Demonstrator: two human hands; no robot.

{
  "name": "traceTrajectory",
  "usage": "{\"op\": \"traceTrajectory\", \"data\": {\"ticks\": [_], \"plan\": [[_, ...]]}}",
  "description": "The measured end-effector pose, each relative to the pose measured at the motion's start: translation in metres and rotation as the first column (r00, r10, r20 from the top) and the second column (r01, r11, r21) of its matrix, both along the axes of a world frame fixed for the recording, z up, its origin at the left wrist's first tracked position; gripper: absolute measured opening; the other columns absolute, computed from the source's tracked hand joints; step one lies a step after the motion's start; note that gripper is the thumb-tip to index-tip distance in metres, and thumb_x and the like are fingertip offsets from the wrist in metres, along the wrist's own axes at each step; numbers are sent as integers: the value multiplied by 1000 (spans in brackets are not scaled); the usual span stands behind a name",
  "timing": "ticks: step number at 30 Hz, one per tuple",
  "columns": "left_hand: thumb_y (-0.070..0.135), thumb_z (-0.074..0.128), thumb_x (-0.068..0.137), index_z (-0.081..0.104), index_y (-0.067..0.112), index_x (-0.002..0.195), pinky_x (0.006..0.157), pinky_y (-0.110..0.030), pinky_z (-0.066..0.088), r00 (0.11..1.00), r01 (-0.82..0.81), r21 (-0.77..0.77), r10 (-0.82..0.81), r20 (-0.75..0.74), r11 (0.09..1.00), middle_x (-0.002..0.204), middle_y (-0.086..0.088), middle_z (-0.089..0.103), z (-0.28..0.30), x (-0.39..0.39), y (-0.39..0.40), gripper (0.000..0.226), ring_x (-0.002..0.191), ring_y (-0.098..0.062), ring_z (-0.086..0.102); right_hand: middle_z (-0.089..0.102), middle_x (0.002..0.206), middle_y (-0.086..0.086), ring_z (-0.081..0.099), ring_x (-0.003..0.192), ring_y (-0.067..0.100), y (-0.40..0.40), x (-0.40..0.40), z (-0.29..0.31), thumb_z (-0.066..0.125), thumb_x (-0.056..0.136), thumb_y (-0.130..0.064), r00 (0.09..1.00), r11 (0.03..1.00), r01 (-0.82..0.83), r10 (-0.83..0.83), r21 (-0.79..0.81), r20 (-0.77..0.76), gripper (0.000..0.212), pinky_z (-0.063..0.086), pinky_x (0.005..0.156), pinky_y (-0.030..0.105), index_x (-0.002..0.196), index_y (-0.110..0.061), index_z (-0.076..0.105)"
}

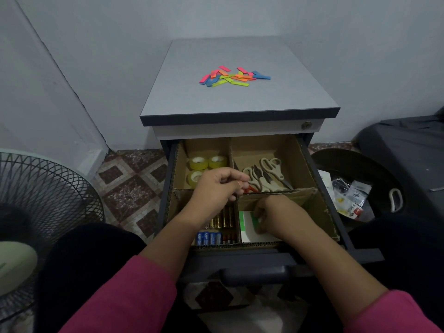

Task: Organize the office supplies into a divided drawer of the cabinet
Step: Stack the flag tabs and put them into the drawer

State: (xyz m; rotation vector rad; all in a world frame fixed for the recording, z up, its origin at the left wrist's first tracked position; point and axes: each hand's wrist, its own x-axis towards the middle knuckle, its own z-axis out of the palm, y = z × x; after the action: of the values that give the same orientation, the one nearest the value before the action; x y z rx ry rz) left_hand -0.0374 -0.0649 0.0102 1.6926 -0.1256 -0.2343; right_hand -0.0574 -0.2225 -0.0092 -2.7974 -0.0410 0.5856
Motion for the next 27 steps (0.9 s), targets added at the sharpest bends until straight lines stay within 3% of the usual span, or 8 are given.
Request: {"op": "traceTrajectory", "data": {"ticks": [5, 10, 13, 18, 27], "plan": [[-1, 53, 92, 68, 14, 86, 57, -20, 49, 990, -130, 59, 132, -41, 990, 80, -4, 68, -1, 1, 1, 22, 67, -9, 60, 63, 106, -1, 61, 96, 20, 2, 1, -1, 75, 76, -27, 999, 999, -34, 34, 0, 21, 30, 53, 82, 32, 104, -30, 67], [3, 49, 91, 64, 14, 74, 55, -22, 46, 989, -151, 244, 146, 39, 958, 68, -1, 62, 2, 3, 7, 25, 57, -8, 54, 62, 107, 1, 60, 95, 21, -2, 1, -1, 73, 78, -26, 999, 1000, -20, 20, 2, 40, 27, 54, 82, 34, 105, -26, 68], [3, 50, 91, 63, 13, 74, 58, -23, 47, 990, -143, 247, 140, 31, 958, 67, -2, 62, 2, 3, 7, 24, 58, -9, 54, 63, 106, 1, 60, 96, 21, -1, 0, -1, 72, 79, -27, 998, 999, -44, 45, -5, 50, 27, 53, 81, 32, 106, -27, 68], [6, 52, 88, 65, 17, 72, 63, -38, 49, 991, -136, 274, 132, 33, 952, 72, -9, 65, -3, 4, 5, 23, 63, -21, 54, 64, 101, 0, 61, 92, 21, 1, -4, -3, 70, 80, -28, 990, 997, -72, 74, -20, 119, 23, 50, 74, 28, 103, -26, 69], [6, 52, 88, 65, 19, 72, 65, -37, 48, 991, -133, 265, 130, 26, 955, 71, -8, 64, -3, 4, 4, 24, 63, -22, 54, 65, 99, -1, 62, 92, 20, 4, -3, -4, 70, 80, -31, 985, 994, -104, 105, -18, 134, 25, 52, 75, 30, 105, -27, 69]]}}
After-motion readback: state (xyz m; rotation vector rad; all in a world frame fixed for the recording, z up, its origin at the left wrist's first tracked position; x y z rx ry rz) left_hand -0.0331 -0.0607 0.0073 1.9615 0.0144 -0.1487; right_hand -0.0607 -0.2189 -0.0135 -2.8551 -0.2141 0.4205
